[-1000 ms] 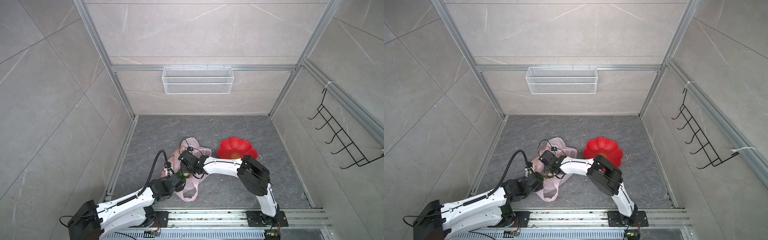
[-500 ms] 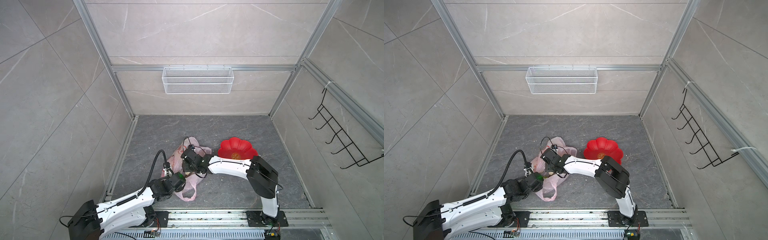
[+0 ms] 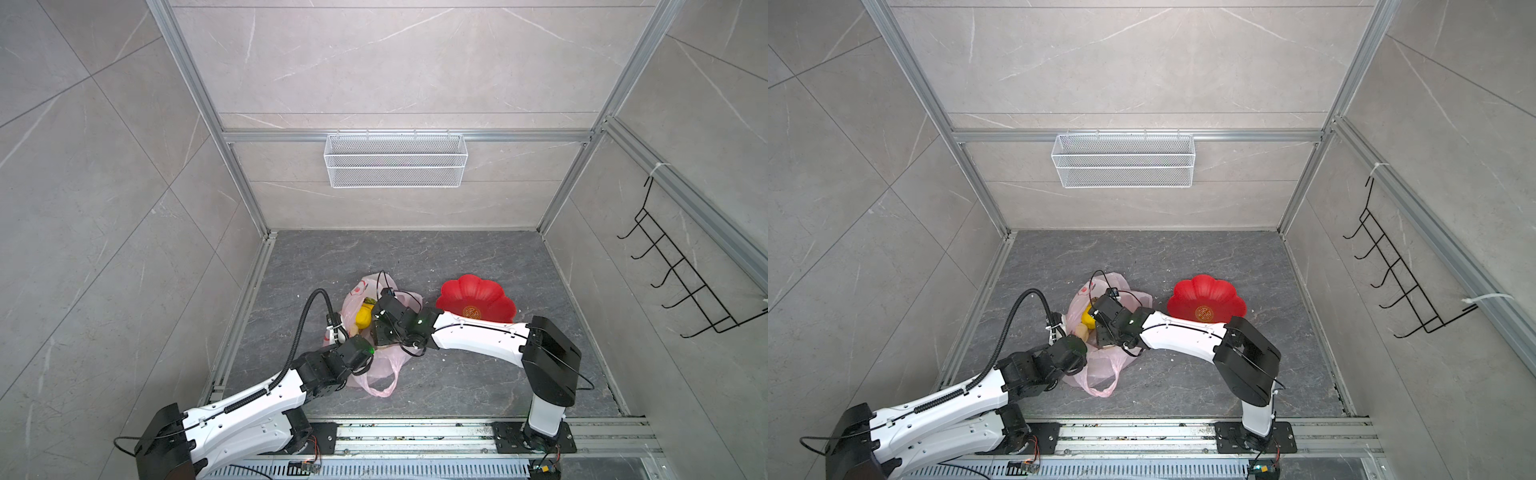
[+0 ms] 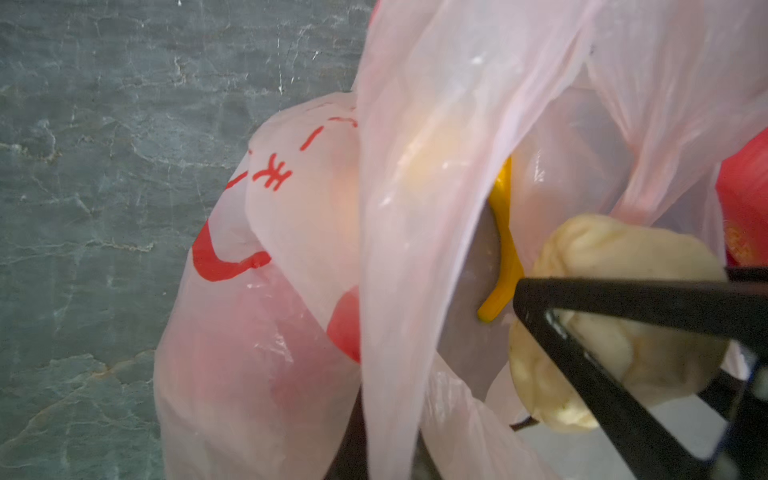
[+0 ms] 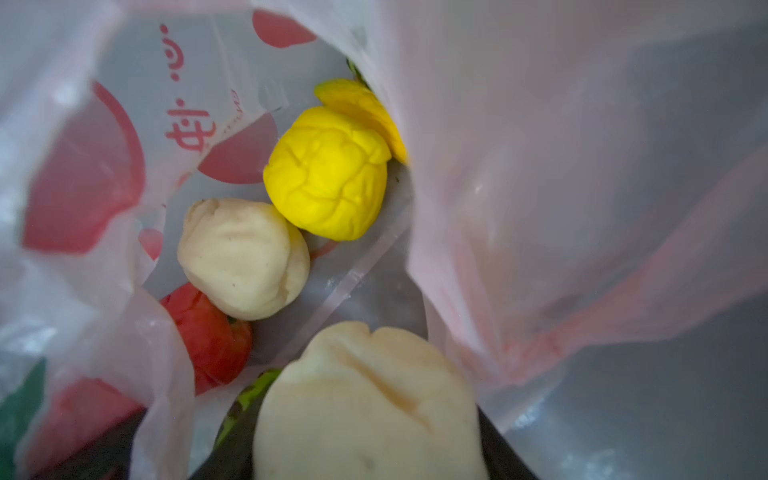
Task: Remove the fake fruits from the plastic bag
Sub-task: 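Carry the cream fruit with right gripper over the red flower plate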
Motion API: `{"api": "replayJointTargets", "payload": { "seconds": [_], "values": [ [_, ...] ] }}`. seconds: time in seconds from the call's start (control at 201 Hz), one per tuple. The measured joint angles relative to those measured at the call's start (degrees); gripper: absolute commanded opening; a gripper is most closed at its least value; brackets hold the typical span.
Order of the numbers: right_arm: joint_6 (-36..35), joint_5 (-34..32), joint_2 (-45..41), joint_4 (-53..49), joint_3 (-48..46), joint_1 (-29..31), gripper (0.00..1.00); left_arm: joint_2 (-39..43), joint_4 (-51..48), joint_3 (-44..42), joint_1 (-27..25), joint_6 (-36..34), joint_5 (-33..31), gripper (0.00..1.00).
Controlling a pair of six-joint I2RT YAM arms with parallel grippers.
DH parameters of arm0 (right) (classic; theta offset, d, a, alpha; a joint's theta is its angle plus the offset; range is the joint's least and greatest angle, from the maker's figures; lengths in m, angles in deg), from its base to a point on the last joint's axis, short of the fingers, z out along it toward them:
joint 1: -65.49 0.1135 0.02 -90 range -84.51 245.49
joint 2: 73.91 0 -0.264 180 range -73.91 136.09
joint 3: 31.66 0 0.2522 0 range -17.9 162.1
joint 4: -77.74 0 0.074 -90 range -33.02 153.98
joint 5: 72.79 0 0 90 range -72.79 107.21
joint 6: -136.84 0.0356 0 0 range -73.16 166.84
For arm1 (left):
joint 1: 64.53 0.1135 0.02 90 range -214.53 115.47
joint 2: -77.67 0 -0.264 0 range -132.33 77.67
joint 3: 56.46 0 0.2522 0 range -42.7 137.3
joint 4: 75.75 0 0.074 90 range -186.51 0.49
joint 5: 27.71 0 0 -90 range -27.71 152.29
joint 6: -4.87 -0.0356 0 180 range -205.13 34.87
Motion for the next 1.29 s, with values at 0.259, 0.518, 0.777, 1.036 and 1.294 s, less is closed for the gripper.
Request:
{"api": "replayJointTargets", "payload": {
  "seconds": [0.259,0.518,0.777,1.036,1.294],
  "values": [
    [-1.77,-0.76,-8.35,-2.23,-0.17,0.00,0.42,0.07,0.26,-0.24,0.02,-1.42,-0.52,0.00],
    [-3.52,-3.56,-12.33,-5.53,-0.02,-0.07,0.42,2.27,-0.81,-2.69,0.04,-1.42,-0.15,0.00],
    [-5.22,-5.66,-19.67,-11.04,-0.02,-4.02,0.41,2.08,-0.92,-2.71,0.04,-1.46,-0.15,0.00],
    [-8.98,-7.98,-26.77,-14.78,-2.36,-15.45,0.41,1.49,-0.79,-2.71,0.04,-2.34,-0.17,0.00],
    [-13.14,-6.01,-23.52,-16.15,-7.08,-28.20,0.41,1.99,-0.70,-2.71,0.04,-3.65,-0.26,0.00]
  ]
}}
